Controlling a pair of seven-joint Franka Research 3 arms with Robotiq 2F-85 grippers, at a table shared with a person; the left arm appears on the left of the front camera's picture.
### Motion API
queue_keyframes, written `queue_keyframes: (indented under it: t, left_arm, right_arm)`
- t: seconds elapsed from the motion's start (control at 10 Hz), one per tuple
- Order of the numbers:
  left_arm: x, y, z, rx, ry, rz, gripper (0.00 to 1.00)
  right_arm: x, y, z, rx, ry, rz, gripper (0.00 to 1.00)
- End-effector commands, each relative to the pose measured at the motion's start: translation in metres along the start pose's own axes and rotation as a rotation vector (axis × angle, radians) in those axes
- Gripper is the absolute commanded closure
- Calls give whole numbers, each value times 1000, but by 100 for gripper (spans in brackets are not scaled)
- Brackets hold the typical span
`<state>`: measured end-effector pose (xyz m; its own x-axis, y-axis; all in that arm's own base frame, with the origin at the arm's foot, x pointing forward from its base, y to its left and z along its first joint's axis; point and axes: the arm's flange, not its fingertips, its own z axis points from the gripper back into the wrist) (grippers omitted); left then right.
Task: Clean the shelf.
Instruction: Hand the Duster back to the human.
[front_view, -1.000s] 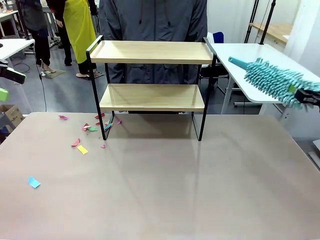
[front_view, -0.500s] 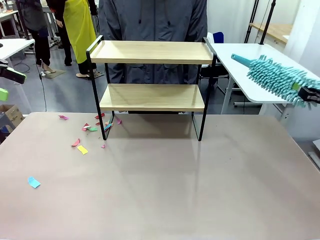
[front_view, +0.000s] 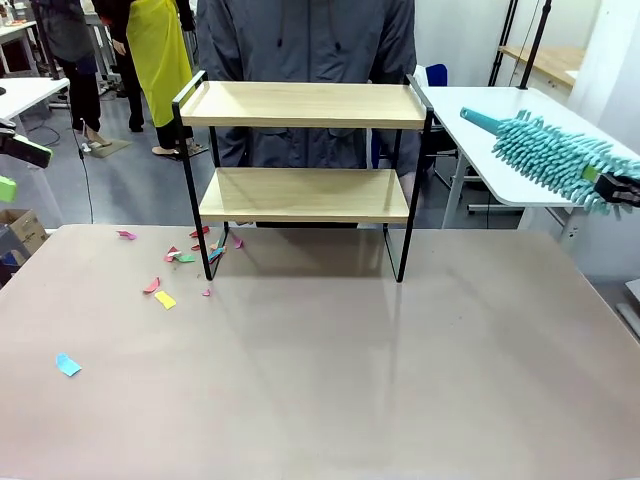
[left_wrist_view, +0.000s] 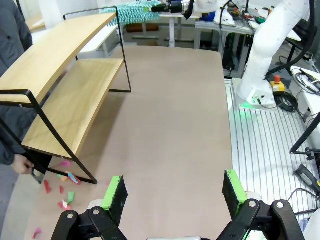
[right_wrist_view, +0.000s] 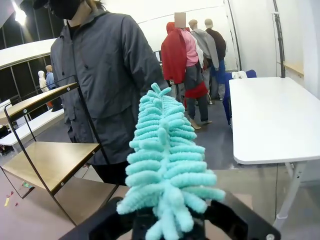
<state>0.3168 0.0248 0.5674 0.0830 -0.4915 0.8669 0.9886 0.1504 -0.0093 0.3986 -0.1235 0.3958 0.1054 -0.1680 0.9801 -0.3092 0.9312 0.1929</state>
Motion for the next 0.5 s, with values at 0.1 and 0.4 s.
queue_keyframes:
  t: [0.1, 0.4]
  left_arm:
    - [1, 1, -1, -2, -23, -20, 0]
    - [1, 1, -1, -2, -23, -20, 0]
  right_arm:
    - [3, 1, 1, -5, 0, 7, 83]
    - [3, 1, 1, -5, 0, 7, 83]
